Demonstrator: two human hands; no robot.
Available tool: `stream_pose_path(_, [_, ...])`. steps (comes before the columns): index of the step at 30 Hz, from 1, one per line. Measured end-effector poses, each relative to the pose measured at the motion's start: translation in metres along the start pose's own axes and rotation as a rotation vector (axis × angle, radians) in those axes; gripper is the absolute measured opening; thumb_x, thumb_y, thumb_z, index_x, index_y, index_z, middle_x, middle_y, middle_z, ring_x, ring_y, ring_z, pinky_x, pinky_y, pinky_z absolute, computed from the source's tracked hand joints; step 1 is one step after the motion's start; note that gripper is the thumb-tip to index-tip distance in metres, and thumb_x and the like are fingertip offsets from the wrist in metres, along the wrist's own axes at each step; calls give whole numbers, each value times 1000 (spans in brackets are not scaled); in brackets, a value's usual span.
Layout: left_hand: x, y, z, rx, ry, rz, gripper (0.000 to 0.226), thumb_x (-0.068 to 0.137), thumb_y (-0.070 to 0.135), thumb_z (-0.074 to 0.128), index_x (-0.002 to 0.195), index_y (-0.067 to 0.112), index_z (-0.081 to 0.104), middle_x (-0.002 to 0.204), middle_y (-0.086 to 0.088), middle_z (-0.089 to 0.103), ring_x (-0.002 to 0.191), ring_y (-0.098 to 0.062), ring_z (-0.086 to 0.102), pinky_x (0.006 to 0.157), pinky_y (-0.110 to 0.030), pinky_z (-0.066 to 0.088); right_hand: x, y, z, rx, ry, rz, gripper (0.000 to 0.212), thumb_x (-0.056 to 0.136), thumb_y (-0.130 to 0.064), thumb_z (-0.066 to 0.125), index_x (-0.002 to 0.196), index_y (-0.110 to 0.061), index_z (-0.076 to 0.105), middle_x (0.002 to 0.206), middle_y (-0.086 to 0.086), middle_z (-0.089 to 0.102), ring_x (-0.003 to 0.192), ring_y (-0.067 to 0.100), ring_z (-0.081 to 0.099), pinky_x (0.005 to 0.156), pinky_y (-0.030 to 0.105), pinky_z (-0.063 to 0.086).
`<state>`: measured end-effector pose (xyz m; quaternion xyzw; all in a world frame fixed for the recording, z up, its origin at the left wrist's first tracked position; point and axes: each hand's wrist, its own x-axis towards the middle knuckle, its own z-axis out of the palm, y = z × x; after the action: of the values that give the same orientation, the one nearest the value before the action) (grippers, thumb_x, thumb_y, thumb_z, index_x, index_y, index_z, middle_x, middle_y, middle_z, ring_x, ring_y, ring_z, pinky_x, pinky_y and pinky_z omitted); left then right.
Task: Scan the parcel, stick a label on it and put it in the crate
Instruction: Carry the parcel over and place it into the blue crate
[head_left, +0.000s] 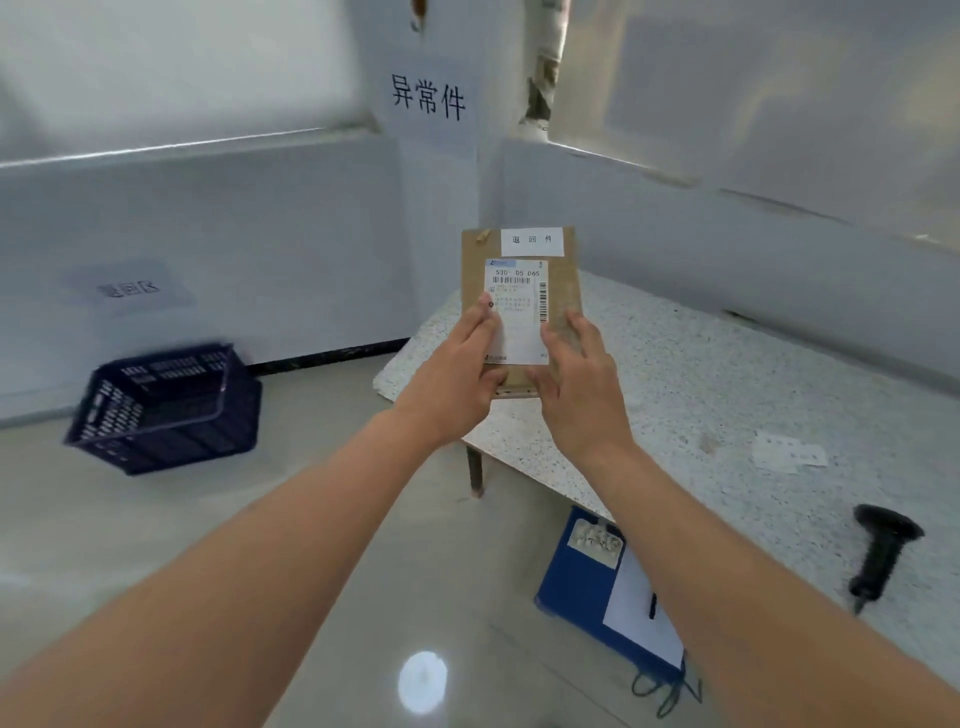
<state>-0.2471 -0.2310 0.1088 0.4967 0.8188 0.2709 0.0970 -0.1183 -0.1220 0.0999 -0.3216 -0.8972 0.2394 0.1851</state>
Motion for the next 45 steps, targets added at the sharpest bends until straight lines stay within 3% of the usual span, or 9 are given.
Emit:
stream_pose_path(3, [-16, -40, -34, 4, 27, -21, 69, 99, 9, 62, 158, 3, 28, 173, -2, 12, 156, -22, 22, 118, -24, 21, 8, -47, 27, 14, -7, -41, 55, 97, -5, 67, 149, -10, 52, 163, 16, 33, 136, 41, 45, 113, 47, 39])
stream_pose_path(7, [-38, -101, -79, 1, 45, -53, 67, 99, 10, 62, 157, 4, 29, 172, -2, 13, 153, -25, 28, 117, -40, 34, 17, -113, 71, 21, -19, -84, 54, 95, -1, 68, 147, -6, 54, 161, 19, 35, 139, 39, 44, 114, 51, 42])
stream_pose_path(13, [-64, -201, -144, 16, 78, -102, 68, 99, 11, 62, 157, 3, 28, 172, -4, 13, 154, -25, 25, 118, -29, 25, 36, -210, 144, 26, -51, -129, 51, 98, -8, 67, 147, -7, 54, 162, 18, 34, 135, 40, 46, 113, 48, 38])
stream_pose_path(23, [-88, -342, -231, -8, 155, -249, 67, 99, 10, 63, 157, 2, 31, 172, -6, 15, 154, -26, 25, 114, -24, 25, 93, -338, 249, 45, -144, -263, 49, 98, -12, 68, 145, -7, 57, 160, 17, 38, 131, 42, 50, 111, 48, 42])
stream_pose_path(28, [-79, -413, -262, 12, 190, -334, 68, 99, 12, 64, 158, 4, 29, 172, -5, 15, 151, -27, 30, 120, -36, 32, 138, -387, 305, 86, -204, -329, 48, 98, -9, 69, 144, -5, 57, 158, 20, 39, 132, 42, 49, 111, 49, 43])
stream_pose_path(31, [-72, -458, -278, 17, 201, -396, 70, 99, 13, 64, 159, 6, 28, 172, -2, 14, 153, -23, 25, 114, -21, 24, 168, -413, 340, 117, -259, -363, 49, 97, -9, 70, 143, -3, 57, 156, 21, 41, 134, 40, 47, 111, 50, 44])
stream_pose_path(38, [-68, -558, -318, 9, 239, -536, 72, 97, 11, 66, 158, 3, 29, 171, -5, 16, 155, -21, 21, 111, -4, 6, 226, -482, 420, 130, -390, -452, 51, 97, -19, 72, 144, -4, 57, 153, 19, 41, 130, 40, 50, 108, 45, 44])
stream_pose_path(42, [-75, -615, -342, -3, 246, -581, 73, 98, 15, 67, 159, 3, 29, 171, -4, 17, 155, -22, 22, 118, -20, 14, 246, -526, 463, 106, -458, -494, 54, 95, -21, 74, 143, -1, 57, 151, 20, 42, 132, 41, 49, 109, 48, 47])
stream_pose_path(45, [-82, -661, -361, -4, 246, -614, 73, 98, 17, 67, 159, 3, 29, 171, -4, 17, 155, -22, 22, 118, -22, 16, 257, -561, 501, 74, -487, -504, 55, 95, -22, 74, 144, -5, 57, 153, 17, 40, 132, 41, 49, 109, 45, 44])
